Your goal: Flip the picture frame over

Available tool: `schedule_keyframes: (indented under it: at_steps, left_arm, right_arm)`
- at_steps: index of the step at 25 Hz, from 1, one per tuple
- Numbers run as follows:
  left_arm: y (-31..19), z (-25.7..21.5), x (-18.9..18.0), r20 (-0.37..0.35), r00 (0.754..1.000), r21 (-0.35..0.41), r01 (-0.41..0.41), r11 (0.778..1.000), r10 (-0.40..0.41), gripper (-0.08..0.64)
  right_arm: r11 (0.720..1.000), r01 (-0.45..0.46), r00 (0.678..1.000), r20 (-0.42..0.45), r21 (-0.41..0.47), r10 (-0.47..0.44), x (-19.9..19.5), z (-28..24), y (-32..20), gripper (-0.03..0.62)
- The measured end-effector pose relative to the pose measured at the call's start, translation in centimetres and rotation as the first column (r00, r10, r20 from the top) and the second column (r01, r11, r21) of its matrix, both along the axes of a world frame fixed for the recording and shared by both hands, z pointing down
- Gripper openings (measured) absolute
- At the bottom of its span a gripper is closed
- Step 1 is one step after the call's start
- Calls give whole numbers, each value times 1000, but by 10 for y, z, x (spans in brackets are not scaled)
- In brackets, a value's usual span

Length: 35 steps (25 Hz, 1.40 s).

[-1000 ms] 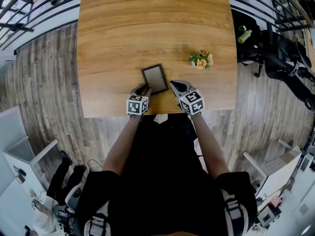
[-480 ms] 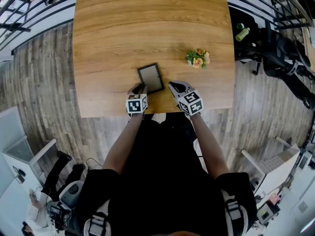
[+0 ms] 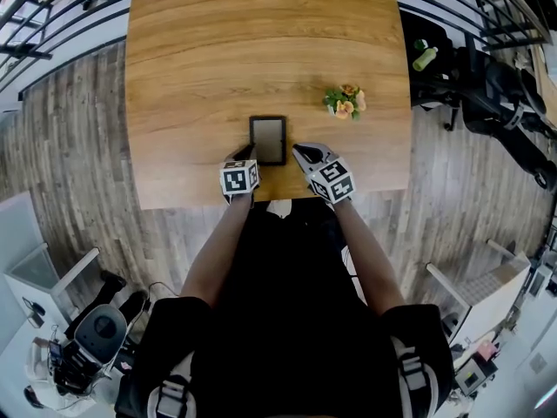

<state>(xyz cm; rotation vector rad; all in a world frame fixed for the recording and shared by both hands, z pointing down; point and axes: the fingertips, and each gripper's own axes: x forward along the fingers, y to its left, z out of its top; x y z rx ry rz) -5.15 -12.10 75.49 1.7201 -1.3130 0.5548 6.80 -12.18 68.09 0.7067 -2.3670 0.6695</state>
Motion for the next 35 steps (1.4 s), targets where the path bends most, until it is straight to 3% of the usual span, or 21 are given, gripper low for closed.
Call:
schedule_keyframes:
  at_steps: [12, 22, 35]
  left_arm:
    - [-6, -10, -5, -80, 996, 16, 28, 999, -27, 60]
    - [-21, -34, -7, -230, 969, 58, 108, 992, -92, 60]
    - [-30, -61, -7, -330, 944, 162, 82, 983, -25, 60]
  right_arm:
    - [999, -31, 999, 14, -21, 32, -3, 4, 5, 23]
    - [1000, -19, 1000, -6, -15, 19, -20, 7, 2, 141]
    - [987, -151, 986, 70, -55, 155, -25, 2, -9, 190]
